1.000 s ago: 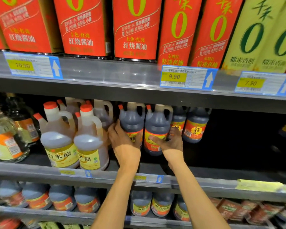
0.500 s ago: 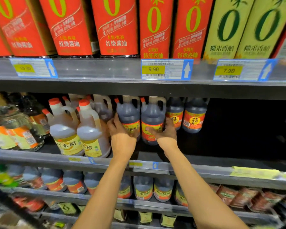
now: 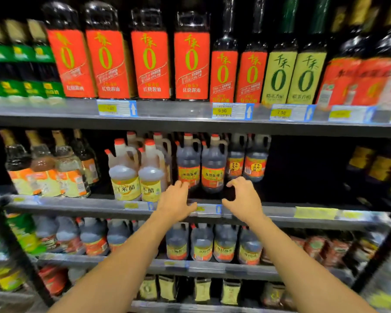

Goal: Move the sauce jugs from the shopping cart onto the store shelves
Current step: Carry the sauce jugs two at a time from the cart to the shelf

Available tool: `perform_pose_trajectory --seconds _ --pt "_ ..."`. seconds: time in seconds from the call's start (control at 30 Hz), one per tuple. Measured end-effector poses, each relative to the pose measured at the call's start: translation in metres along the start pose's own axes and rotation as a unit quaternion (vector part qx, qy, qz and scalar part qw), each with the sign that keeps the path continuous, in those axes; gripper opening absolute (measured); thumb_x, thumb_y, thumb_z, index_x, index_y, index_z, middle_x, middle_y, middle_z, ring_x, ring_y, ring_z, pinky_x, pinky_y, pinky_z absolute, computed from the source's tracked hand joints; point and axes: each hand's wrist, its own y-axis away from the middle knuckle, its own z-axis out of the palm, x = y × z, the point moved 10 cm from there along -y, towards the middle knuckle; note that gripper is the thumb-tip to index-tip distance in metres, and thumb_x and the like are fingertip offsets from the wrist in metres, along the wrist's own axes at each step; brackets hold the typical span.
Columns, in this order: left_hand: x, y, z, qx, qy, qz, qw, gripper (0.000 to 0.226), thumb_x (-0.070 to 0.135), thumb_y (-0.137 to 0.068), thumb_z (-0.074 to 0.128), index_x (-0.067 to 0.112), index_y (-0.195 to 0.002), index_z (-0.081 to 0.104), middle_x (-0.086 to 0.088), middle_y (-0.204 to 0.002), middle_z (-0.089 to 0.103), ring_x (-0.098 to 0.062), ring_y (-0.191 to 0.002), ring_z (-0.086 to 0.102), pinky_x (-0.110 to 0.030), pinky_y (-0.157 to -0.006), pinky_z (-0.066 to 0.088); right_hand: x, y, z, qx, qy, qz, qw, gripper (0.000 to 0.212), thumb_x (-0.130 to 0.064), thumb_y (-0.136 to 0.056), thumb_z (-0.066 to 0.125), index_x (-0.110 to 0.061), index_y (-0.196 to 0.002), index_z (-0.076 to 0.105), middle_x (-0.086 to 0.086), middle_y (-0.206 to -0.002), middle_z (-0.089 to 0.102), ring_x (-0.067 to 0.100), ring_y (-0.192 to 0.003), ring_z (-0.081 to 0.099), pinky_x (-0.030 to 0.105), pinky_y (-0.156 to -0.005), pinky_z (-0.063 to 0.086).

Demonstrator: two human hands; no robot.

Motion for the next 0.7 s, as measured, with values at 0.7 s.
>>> perform_pose_trajectory --seconds 0.7 --pt "-0.002 0.128 -0.060 -0.073 -0.153 -0.025 0.985 0.084 0.071 -0.085 0.048 0.020 -0.149 0.028 -0.012 -0.144 0.039 -0.032 -0.129 0.044 -0.043 -0.092 0.046 -0.077 0.121 -0.028 -0.145 0.150 -0.100 0.973 0.091 -0.046 -0.080 0.072 -0.022 -0.153 0.023 0.010 -0.154 0.026 0.034 -0.141 0.025 0.053 -0.117 0.024"
